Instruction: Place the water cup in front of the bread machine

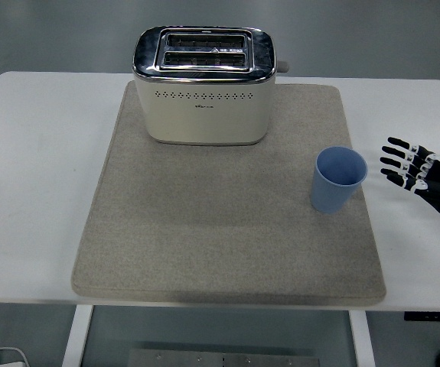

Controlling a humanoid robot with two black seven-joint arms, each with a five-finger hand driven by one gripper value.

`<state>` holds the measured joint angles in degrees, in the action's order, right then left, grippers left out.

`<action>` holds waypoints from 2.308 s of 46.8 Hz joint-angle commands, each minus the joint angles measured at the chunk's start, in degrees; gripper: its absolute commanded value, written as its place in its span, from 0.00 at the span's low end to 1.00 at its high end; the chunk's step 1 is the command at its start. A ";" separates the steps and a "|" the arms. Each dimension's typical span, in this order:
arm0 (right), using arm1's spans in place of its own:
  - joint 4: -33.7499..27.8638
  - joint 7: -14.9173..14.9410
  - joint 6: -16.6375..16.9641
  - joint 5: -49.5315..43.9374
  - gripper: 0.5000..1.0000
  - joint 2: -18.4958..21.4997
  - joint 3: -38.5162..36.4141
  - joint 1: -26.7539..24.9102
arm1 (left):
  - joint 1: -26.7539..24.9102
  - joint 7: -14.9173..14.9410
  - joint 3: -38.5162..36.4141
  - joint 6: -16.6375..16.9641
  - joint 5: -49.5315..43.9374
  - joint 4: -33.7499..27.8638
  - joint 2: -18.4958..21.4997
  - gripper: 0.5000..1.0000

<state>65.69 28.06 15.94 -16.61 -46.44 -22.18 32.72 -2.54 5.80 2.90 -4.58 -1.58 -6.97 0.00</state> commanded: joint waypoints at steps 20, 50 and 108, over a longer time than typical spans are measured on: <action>1.37 0.24 -1.88 -0.01 0.83 3.90 -2.69 -4.07 | -0.01 0.00 0.00 0.01 0.00 -0.06 0.00 1.00; 3.65 0.94 -3.64 0.08 0.83 6.89 -5.07 -7.06 | -0.01 0.00 0.00 0.01 0.00 -0.06 0.00 1.00; 4.45 3.41 -8.12 -0.88 0.83 12.69 -6.21 -9.61 | -0.01 0.00 0.00 0.01 0.00 -0.06 0.00 1.00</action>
<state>70.39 31.55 7.99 -17.39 -34.02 -28.35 23.12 -2.52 5.80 2.90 -4.59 -1.59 -6.97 0.00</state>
